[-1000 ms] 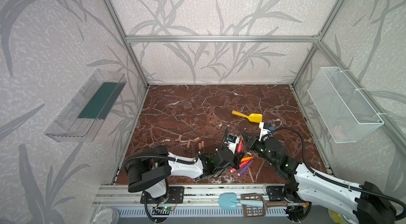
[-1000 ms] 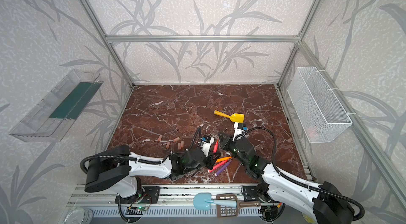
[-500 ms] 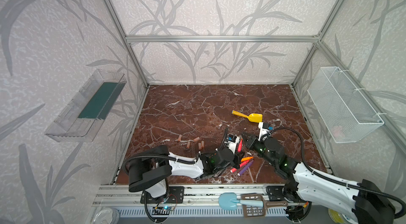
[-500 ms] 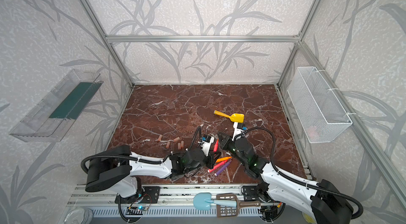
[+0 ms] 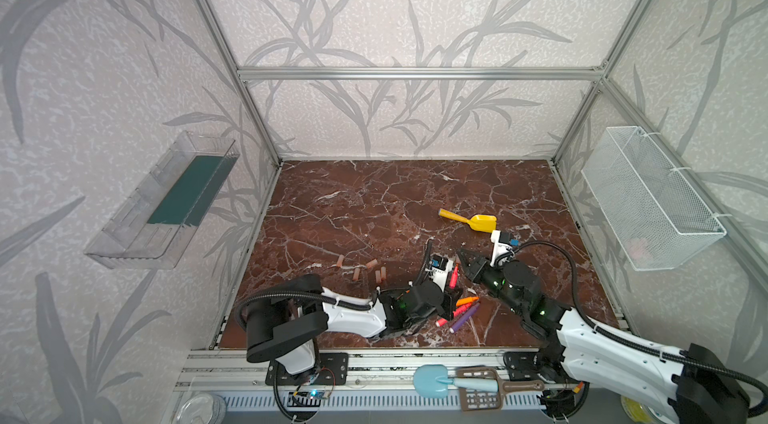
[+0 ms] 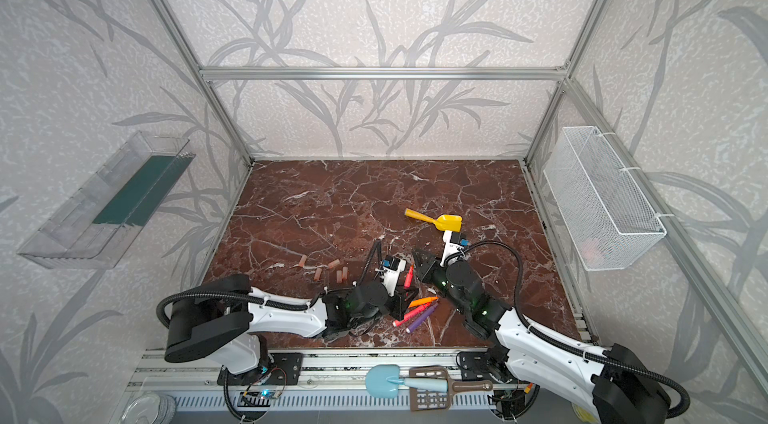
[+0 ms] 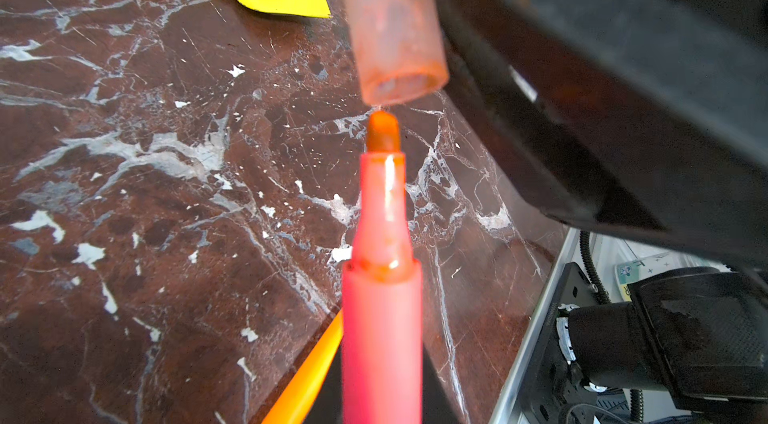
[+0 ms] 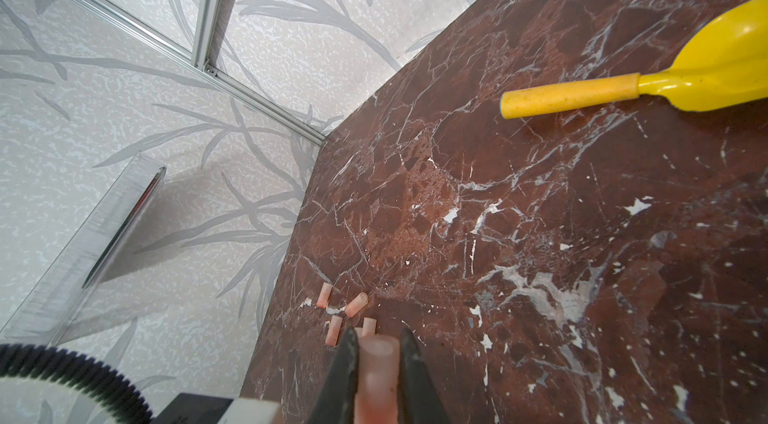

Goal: Insert the pens into the pen caps

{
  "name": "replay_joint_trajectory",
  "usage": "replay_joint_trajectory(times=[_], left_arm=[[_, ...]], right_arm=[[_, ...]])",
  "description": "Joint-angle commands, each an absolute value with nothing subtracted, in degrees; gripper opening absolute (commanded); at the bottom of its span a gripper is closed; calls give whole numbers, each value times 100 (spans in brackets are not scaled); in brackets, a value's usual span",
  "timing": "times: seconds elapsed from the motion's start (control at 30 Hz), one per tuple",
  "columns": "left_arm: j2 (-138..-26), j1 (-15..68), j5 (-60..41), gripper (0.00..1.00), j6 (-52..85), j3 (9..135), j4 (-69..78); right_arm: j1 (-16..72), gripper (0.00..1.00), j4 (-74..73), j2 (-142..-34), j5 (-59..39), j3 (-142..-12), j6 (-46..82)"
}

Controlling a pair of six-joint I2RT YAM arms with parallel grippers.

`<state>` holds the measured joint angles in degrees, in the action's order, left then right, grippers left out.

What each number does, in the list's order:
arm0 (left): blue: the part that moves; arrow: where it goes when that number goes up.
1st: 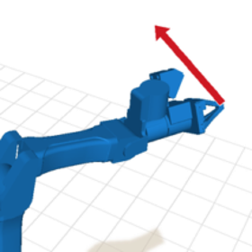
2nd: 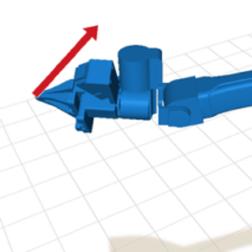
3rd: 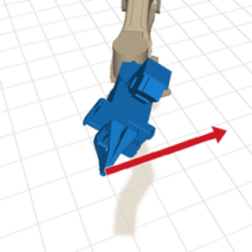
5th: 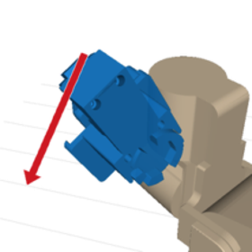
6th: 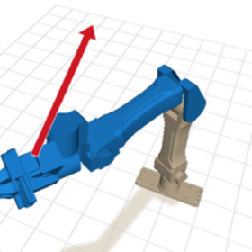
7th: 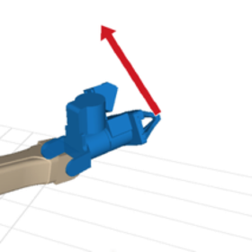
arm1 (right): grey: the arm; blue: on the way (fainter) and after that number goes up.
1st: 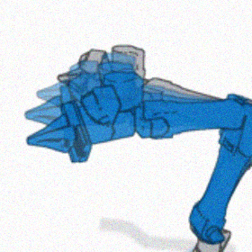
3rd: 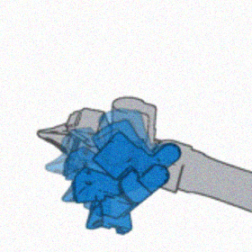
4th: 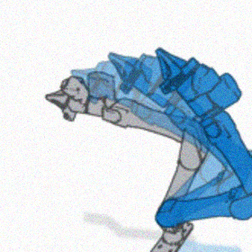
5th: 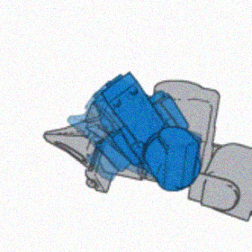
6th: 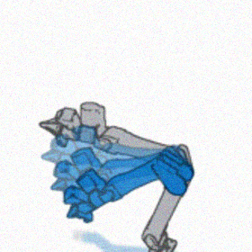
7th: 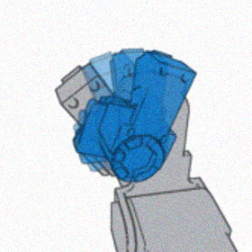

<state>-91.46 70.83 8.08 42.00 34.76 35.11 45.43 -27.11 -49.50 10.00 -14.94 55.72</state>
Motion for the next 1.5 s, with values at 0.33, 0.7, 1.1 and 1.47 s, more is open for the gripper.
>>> replay_joint_trajectory(times=[0.33, 0.7, 1.1, 1.47], left_arm=[[-8956, 7104, 969, 0, 4043, 3669, 3344], [-8891, 7088, 1046, 0, 4028, 3694, 3261], [-8715, 6748, 584, 0, 4122, 3720, 3344], [-8581, 6482, -240, 0, 4307, 3495, 4193]], right_arm=[[4667, 3, -2804, -5034, 946, -1450, 5532], [4800, 2, -2801, -5106, 1038, -1495, 5420], [5426, 3, -3249, -5018, 1332, -1189, 5354], [5571, 10, -3827, -4818, 1090, -889, 5288]])
